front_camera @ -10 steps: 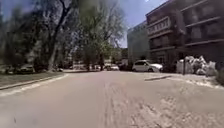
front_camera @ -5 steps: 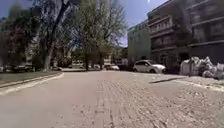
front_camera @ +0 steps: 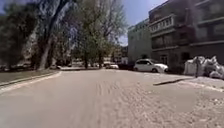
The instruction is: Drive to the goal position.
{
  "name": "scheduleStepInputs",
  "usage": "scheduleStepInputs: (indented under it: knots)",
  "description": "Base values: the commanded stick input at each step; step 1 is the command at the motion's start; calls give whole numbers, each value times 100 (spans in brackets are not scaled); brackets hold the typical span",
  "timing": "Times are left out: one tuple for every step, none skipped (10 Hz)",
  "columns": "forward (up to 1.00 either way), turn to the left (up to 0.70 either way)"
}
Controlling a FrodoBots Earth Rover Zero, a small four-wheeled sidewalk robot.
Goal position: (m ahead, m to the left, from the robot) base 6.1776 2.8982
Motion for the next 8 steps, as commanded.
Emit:
scheduleStepInputs:
  knots:
    - [100, 0]
    - [100, 0]
    - [100, 0]
    - [100, 0]
    - [100, 0]
    - [100, 0]
    - [100, 0]
    - [100, 0]
